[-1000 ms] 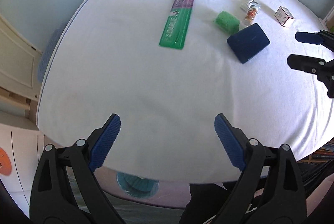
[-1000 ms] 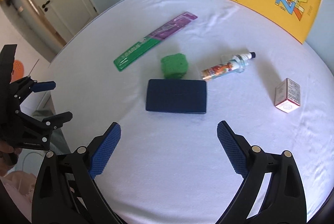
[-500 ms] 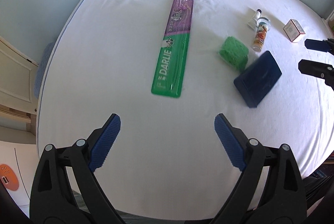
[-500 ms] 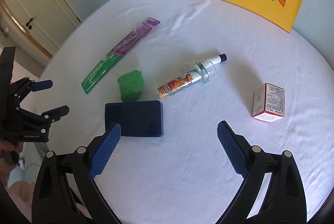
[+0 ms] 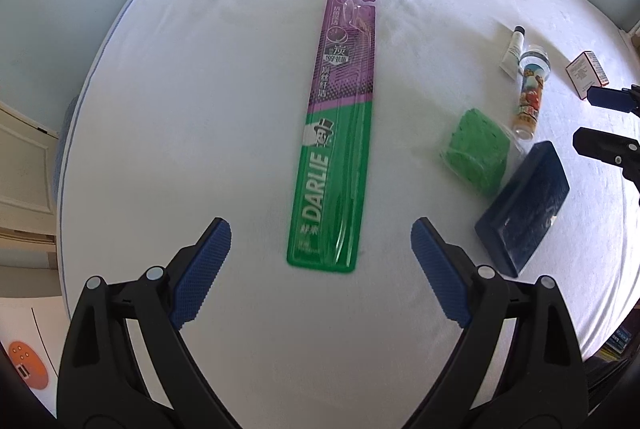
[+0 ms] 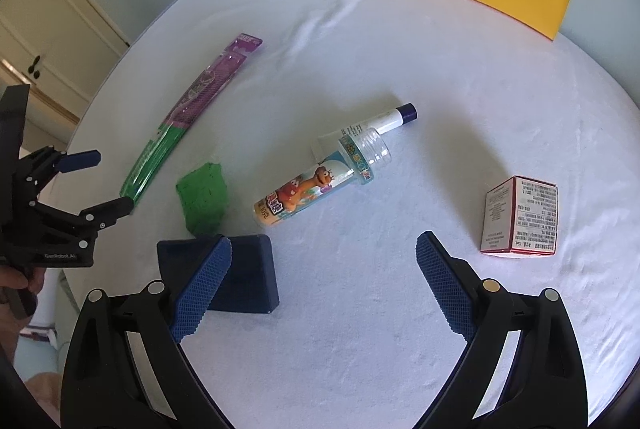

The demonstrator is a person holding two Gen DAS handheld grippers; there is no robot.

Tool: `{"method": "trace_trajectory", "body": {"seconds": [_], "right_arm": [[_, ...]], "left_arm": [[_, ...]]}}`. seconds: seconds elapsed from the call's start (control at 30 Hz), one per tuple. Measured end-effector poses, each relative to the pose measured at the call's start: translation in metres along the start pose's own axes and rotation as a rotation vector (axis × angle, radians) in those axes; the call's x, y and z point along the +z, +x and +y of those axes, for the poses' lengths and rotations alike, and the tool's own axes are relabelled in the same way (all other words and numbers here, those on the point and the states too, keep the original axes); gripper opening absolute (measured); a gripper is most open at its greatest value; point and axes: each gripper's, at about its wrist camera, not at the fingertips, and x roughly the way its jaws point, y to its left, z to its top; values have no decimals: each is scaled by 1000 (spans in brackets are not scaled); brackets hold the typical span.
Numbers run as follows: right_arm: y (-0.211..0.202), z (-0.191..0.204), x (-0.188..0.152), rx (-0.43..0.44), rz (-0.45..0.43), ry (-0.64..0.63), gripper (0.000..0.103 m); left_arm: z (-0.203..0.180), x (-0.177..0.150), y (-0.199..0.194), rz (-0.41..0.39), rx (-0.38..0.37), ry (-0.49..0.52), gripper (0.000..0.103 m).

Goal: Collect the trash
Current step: 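Grasp the toothpaste tube with the right gripper while the left gripper grasps the Darlie toothbrush package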

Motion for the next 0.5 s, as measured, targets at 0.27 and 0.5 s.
{"method": "trace_trajectory", "body": {"seconds": [0.27, 0.5], "right_arm": [[16, -5, 13, 27, 25, 71, 91], [32, 2, 21, 13, 52, 59, 75]], "left_arm": [[9, 19, 14, 7, -52, -17, 88], [15, 34, 33, 22, -96, -32, 75]]}}
